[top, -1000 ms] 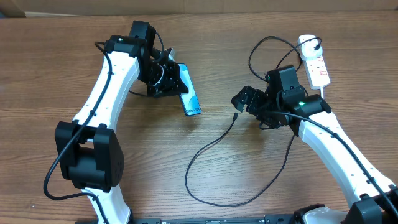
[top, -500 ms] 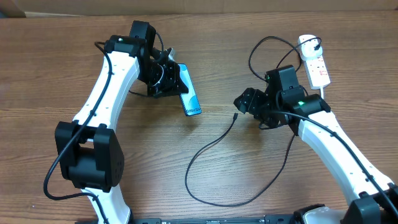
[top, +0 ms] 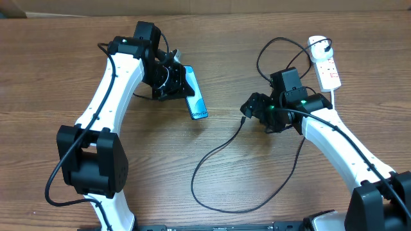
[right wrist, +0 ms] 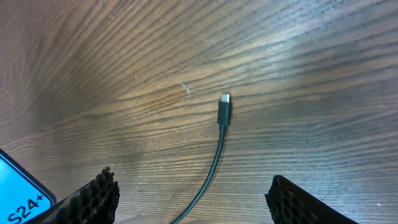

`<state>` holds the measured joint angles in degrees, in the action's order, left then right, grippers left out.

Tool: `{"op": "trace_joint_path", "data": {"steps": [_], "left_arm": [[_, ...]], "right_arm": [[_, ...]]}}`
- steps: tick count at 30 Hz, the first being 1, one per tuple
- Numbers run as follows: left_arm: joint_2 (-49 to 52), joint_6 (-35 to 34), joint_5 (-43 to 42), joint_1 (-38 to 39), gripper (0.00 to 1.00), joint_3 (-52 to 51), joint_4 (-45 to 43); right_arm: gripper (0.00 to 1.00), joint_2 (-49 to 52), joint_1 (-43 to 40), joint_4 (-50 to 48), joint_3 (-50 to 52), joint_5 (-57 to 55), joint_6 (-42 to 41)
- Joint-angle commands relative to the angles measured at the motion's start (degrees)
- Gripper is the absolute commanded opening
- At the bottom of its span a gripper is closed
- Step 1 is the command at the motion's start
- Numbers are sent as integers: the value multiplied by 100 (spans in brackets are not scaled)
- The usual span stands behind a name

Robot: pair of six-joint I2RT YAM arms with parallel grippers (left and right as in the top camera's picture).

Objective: Plug charger to phone and switch on socket

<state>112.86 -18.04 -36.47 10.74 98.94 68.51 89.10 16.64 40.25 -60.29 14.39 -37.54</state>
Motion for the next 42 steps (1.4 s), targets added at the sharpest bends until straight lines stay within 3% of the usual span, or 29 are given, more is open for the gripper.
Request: {"op": "trace_joint_path", "data": {"steps": [1,42], "left_arm": [[-4,-20,-258,-31,4,79,-26],[-4,-39,-407,-31,4,79,-125]], "right_arm": [[76,13,42,-57,24,13,-17],[76,42,365,-164,24,-4,-17]]}}
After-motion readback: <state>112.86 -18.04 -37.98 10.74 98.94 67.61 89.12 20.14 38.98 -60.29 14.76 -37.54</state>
